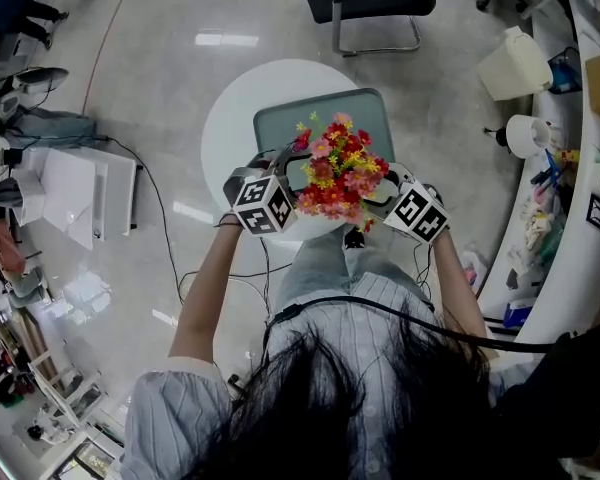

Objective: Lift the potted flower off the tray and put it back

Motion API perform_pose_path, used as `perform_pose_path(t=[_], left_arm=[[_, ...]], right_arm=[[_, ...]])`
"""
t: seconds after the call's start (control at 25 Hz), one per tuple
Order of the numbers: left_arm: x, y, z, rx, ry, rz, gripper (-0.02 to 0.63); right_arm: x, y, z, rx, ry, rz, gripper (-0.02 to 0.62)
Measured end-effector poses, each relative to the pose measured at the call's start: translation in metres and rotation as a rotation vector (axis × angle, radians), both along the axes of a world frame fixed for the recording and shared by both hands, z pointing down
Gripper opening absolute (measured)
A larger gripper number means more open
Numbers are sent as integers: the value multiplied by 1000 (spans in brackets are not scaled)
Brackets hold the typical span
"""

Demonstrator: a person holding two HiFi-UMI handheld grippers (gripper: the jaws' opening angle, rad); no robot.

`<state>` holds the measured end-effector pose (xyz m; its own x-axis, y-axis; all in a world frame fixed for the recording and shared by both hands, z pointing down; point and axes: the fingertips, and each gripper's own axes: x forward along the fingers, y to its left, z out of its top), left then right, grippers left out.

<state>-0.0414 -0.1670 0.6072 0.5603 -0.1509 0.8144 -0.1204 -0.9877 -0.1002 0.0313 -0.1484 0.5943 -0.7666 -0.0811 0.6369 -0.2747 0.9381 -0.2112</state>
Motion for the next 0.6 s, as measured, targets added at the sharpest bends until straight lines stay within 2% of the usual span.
perform_pose_path(t=[0.6], left_arm=[[-4, 71, -13, 35, -15, -105, 313]], right_arm=[[-2, 64, -11, 25, 6, -109, 273]])
